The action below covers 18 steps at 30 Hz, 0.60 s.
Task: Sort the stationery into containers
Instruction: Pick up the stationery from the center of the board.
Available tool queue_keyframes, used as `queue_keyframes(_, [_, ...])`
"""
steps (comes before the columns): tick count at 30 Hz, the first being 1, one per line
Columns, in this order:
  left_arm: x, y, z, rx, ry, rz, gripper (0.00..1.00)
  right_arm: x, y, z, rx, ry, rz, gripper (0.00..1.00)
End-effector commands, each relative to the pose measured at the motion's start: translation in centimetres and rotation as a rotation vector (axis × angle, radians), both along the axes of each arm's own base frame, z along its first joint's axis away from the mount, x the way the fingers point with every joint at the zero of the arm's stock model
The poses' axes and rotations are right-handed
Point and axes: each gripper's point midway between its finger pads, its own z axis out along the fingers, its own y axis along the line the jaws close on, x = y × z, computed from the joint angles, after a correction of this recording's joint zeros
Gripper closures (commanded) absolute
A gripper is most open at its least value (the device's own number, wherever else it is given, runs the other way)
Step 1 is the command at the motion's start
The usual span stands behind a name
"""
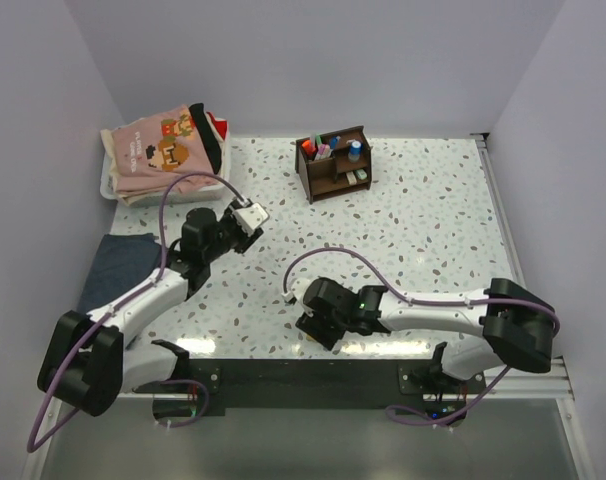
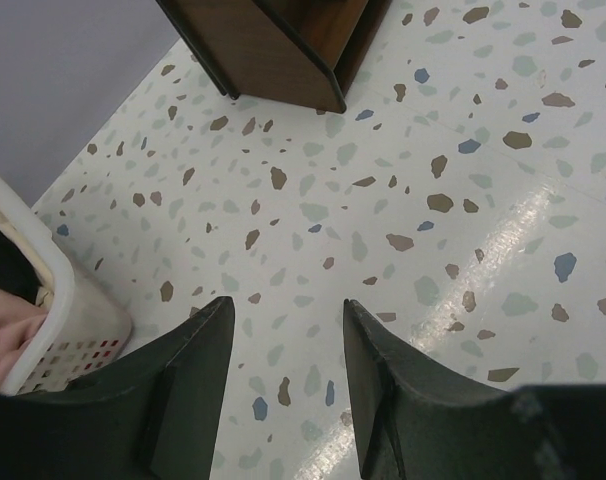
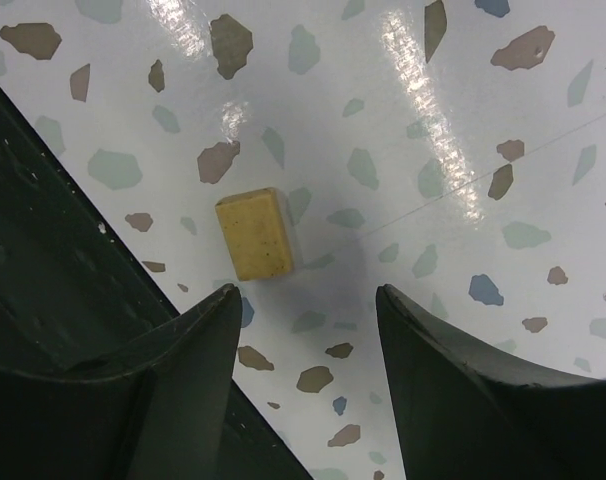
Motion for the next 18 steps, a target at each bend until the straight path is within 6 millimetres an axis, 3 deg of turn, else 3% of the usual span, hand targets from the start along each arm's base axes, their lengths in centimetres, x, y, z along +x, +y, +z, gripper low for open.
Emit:
queue_keyframes(1, [0.2,0.1,1.6,-0.054,-0.06,0.011,0.48,0.2,1.7,1.0,0.032,0.007,-0.004,0.4])
queue_keyframes(18, [0.2,0.8,0.8,-0.052,-0.065,0.029,0.47,-0.5,2.1,-0.6,0.012,0.063,-0.003,0.43])
